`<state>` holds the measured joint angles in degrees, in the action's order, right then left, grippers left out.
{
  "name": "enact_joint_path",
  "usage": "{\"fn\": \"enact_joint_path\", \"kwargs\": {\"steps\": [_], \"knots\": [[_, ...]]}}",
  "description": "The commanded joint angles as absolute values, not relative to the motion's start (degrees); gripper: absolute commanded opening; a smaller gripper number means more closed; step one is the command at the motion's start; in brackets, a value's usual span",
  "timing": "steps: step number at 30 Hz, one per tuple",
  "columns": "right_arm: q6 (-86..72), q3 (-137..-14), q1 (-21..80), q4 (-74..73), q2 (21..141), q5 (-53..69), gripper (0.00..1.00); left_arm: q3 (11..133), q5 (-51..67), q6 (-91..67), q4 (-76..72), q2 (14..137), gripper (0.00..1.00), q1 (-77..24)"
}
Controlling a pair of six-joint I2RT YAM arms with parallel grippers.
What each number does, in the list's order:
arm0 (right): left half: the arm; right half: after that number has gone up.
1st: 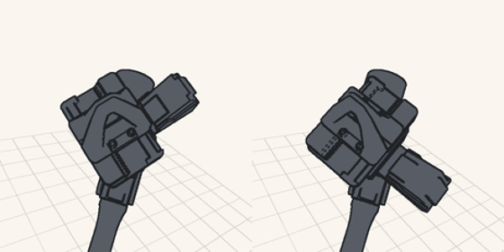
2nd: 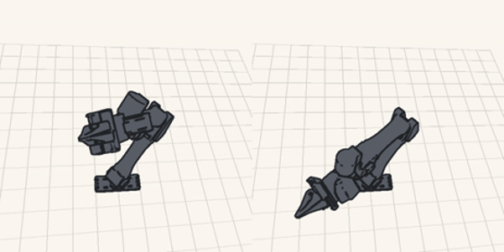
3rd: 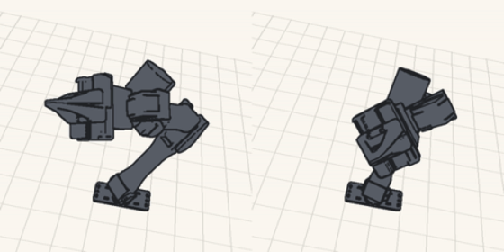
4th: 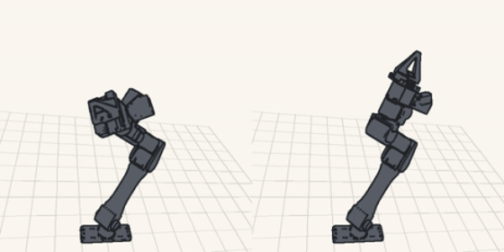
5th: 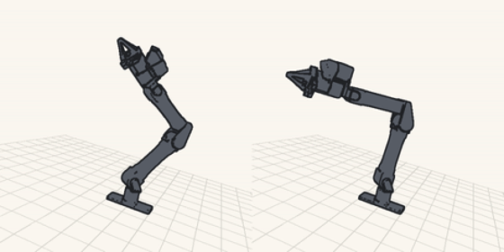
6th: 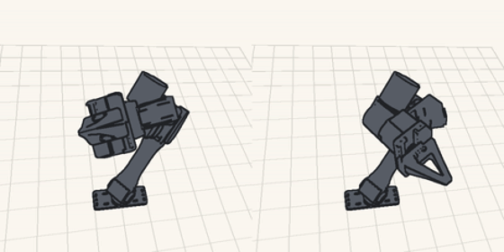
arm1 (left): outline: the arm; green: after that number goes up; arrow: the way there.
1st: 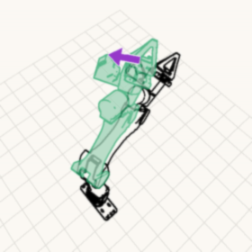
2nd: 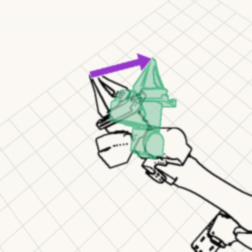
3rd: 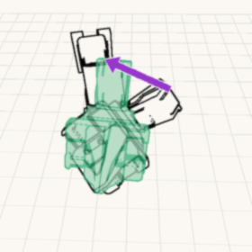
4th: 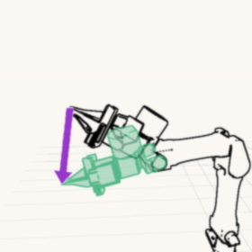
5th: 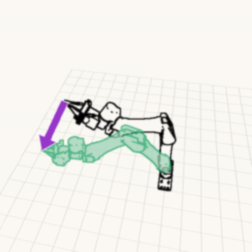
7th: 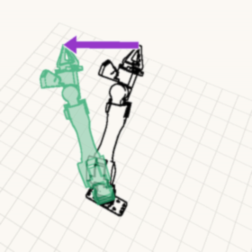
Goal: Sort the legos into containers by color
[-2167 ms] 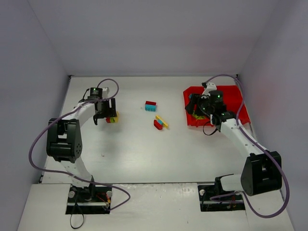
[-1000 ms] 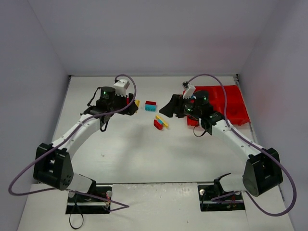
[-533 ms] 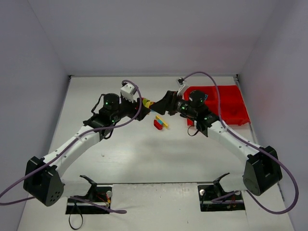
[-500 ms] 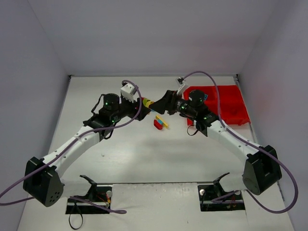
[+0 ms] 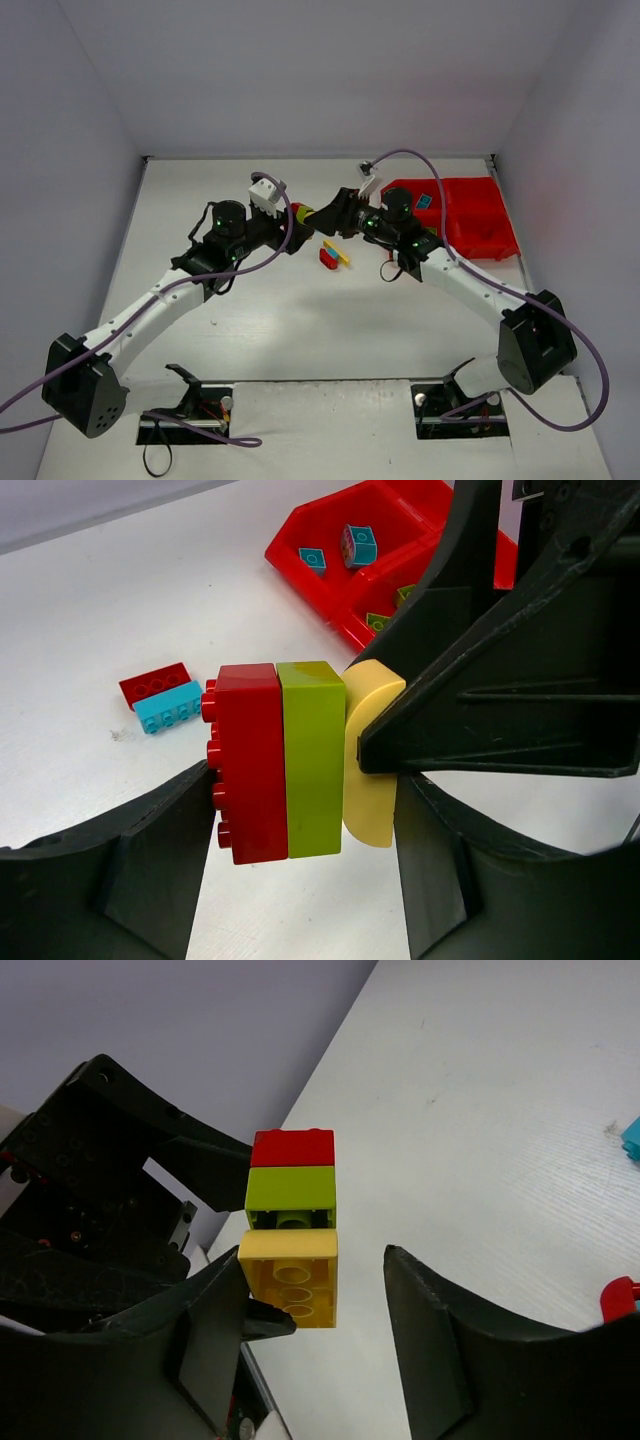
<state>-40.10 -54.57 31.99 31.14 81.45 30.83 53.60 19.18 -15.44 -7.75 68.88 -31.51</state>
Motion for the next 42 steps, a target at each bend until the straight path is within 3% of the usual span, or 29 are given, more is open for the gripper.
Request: {"fn": "enact_joint_path", "kwargs": {"steps": [1,8,10,12,14,18,27,34,42], "knots": [[-40.17,-57.48,32.52,37.35,81.21,30.32,0.5,54.93,18.81,-15.03,-13.8,67.06,0.52,-32.17],[-40.17,-57.13,32.52,37.79,81.21,32.17,0.07,54.93,18.72,-14.76,-13.8,67.06,0.53,-32.34],[-39.55,-56.78,32.52,37.44,80.95,32.17,0.01,55.02,18.81,-14.85,-13.62,67.06,0.53,-32.34],[-38.94,-56.25,32.43,36.92,80.25,31.73,0.0,55.11,18.63,-14.94,-13.27,66.97,0.6,-32.34],[-38.06,-55.9,32.17,36.57,79.81,31.73,0.0,55.19,18.11,-15.03,-12.4,66.97,0.75,-32.26],[-35.6,-55.81,30.86,34.46,79.02,32.17,0.0,56.33,16.53,-16.08,-9.15,66.53,0.84,-31.82],[-27.96,-55.81,25.58,30.68,78.84,41.21,0.0,58.09,22.48,-14.25,-4.22,63.9,0.86,-27.78],[-15.13,-58.88,21.53,25.32,79.54,52.98,0.0,62.39,43.22,-7.92,1.39,66.35,0.85,-19.52],[-5.63,-62.66,20.65,22.68,79.98,63.88,0.0,69.43,61.58,-2.81,6.59,72.94,0.85,-19.16]]}}
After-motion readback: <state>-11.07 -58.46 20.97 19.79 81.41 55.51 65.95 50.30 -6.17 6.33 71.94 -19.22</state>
